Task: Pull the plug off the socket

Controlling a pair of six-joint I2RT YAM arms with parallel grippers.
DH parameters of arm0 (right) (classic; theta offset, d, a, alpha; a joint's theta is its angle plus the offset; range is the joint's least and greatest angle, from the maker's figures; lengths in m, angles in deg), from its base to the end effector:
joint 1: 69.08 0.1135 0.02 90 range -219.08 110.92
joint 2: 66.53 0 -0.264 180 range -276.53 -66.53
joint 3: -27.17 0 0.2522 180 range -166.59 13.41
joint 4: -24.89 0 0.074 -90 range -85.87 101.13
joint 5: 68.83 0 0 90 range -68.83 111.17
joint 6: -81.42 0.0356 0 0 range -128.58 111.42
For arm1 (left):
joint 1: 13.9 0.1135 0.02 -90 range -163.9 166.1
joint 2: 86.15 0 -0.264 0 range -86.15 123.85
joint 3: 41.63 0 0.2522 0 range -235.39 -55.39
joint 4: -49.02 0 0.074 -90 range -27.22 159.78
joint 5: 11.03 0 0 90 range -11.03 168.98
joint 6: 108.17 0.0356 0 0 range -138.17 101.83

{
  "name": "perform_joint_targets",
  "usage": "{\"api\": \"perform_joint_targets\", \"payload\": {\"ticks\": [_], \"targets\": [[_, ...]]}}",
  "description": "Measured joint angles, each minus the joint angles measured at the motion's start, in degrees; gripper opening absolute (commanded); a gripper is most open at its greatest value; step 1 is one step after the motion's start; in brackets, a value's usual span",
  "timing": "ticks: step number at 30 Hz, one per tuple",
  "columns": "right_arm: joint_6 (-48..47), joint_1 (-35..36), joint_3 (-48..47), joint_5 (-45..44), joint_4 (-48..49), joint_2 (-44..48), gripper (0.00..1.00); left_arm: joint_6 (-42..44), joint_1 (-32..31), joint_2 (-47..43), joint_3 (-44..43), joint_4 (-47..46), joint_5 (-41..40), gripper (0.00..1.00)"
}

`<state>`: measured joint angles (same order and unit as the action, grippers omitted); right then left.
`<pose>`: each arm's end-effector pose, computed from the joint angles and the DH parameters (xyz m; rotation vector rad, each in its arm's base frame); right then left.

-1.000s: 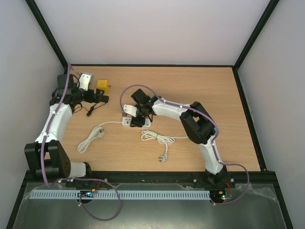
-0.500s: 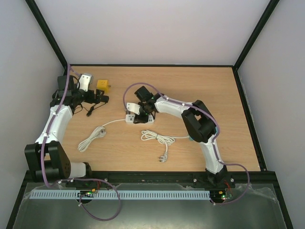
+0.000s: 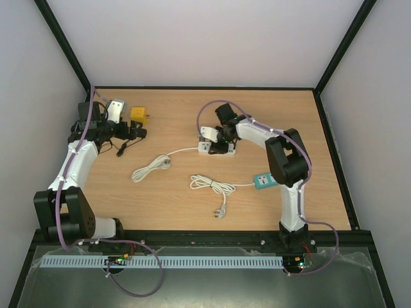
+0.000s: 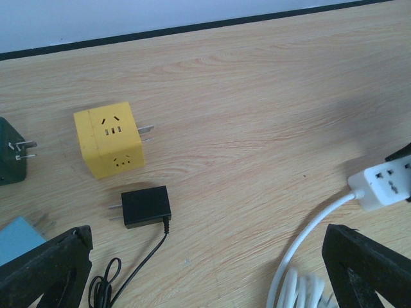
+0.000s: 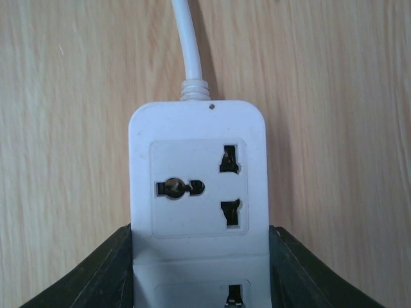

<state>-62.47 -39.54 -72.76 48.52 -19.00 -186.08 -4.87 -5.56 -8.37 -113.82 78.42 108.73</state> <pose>0.3703 0.2286 0.1639 -1.8086 1.8090 0.4806 0.3004 0.0262 0.2868 0.3794 2.0758 -0.3412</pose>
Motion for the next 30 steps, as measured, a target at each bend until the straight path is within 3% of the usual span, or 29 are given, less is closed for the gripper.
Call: {"api": "perform_joint_targets", "payload": {"ticks": [25, 30], "targets": [[-24.0, -29.7, 11.9, 0.7, -9.6, 9.8, 0.34, 0.5, 0.0, 1.5, 0.0, 0.2, 1.6, 1.0], [-26.9, -33.7, 13.5, -0.1, -10.6, 11.2, 0.4, 0.5, 0.1, 1.5, -0.1, 0.2, 1.9, 1.0]]}}
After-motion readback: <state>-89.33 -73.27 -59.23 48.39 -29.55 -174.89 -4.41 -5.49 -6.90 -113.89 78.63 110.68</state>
